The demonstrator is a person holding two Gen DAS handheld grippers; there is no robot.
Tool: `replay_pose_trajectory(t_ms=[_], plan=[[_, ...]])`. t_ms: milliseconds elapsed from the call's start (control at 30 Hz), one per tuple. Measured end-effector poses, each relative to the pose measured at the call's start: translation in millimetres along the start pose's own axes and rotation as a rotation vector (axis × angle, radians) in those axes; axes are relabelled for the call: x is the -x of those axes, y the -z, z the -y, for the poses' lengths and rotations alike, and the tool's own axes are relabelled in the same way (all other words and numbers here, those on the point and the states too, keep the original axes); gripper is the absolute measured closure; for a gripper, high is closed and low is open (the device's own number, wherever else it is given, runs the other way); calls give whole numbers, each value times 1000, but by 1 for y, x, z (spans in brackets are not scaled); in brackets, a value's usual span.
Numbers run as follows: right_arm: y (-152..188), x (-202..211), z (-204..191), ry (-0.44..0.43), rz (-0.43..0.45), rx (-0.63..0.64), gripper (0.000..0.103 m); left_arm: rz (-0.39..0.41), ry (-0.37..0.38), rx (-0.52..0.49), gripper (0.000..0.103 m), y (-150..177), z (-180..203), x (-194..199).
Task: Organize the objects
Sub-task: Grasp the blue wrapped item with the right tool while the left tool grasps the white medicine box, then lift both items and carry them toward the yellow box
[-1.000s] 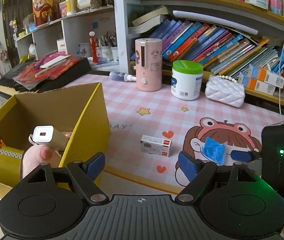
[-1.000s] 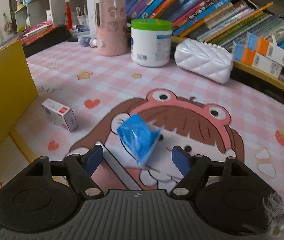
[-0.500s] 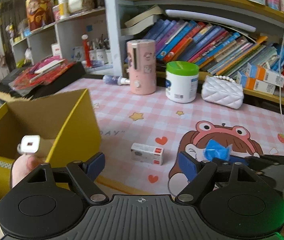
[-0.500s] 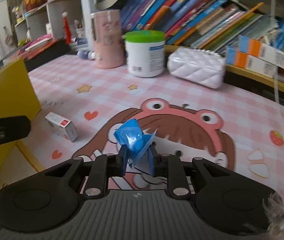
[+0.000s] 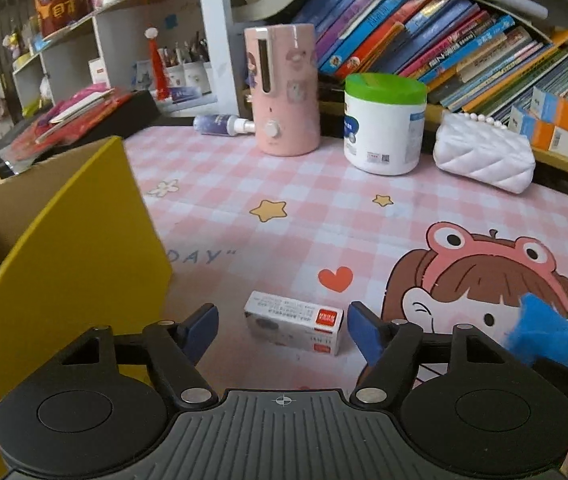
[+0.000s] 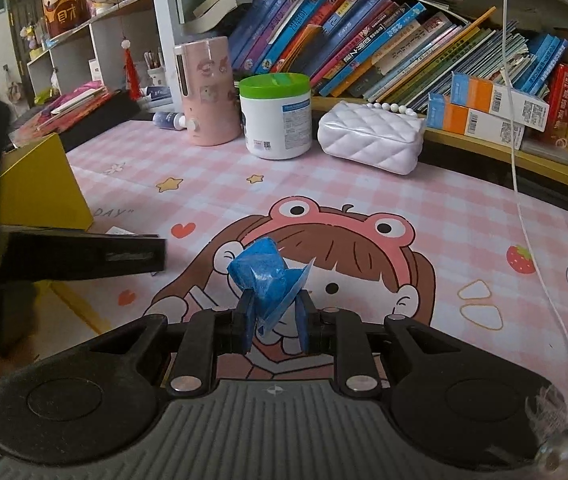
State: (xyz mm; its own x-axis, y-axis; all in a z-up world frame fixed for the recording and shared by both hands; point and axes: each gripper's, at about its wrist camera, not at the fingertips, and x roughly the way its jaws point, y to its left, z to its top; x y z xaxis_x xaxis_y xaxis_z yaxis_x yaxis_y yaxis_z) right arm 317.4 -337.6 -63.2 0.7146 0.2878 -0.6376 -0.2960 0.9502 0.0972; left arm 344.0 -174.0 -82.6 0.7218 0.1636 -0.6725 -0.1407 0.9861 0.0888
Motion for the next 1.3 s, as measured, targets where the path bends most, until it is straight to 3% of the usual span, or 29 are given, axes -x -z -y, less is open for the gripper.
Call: replay_pose_trajectory(t_ms=[67,133,300,633,833,1300], plan=[[1,3,-1,0,-3,2,84,-2,14,1,34,1,0,-5],[1,5,-1,-1,-4,1,84,-14,35,1,49,1,0,-10],[4,13,-5,12,-8,3,84,-3,49,-10,50,2,2,-2],[14,49,-19,81,-42,-28,84,84,168,43,50,6,-19,88],[27,79,-32,127,-53,-70,84,130,233,9,50,30,-46,138],[59,114,-102,144,-80,-68,85,112,239,35,50,85,-121,187]])
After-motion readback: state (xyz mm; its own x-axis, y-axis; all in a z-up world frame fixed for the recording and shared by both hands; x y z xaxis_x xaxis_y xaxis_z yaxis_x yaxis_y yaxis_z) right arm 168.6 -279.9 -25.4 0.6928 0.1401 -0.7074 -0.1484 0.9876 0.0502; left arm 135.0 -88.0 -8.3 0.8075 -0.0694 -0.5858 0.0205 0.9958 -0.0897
